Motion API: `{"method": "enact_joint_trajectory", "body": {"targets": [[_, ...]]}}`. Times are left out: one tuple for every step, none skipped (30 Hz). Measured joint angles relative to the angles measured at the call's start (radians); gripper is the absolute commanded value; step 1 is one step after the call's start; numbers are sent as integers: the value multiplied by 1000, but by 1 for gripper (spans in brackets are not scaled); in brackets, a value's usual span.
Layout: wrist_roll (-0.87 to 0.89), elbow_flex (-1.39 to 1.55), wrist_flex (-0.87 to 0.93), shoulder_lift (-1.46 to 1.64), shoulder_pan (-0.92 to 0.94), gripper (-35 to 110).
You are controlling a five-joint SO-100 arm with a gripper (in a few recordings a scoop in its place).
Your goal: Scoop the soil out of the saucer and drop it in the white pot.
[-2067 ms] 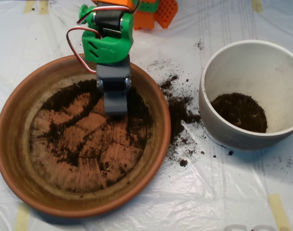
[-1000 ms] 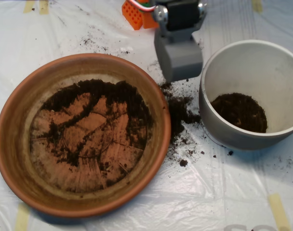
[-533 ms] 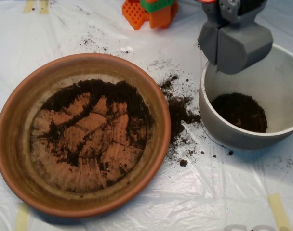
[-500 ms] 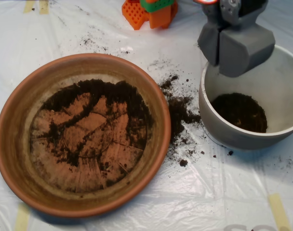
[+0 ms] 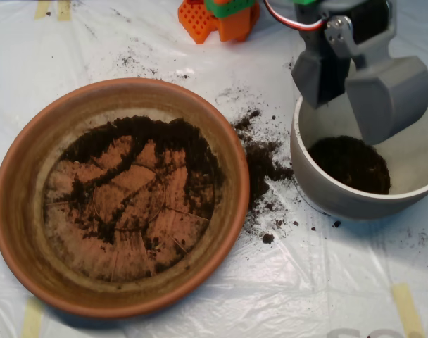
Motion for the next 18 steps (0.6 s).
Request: {"method": "enact_joint_trajectory", "body": {"targets": [[15, -2, 6, 14, 0, 27], [26, -5, 11, 26, 0, 28], [35, -11, 15, 37, -2, 28], [46, -17, 25, 48, -2, 28], [57, -20, 28, 64, -2, 28], [66, -20, 28, 81, -2, 27], [69, -21, 28, 103, 0, 27], [69, -21, 28, 127, 2, 27], [69, -14, 28, 156, 5, 26], [69, 8, 28, 193, 9, 25], [69, 41, 26, 238, 17, 24], [67, 87, 17, 288, 23, 23], [63, 144, 5, 344, 35, 23], [57, 213, -17, 402, 49, 22], [52, 285, -38, 465, 63, 22], [44, 362, -58, 522, 81, 22], [40, 433, -77, 574, 100, 22], [37, 492, -91, 617, 114, 22]]}}
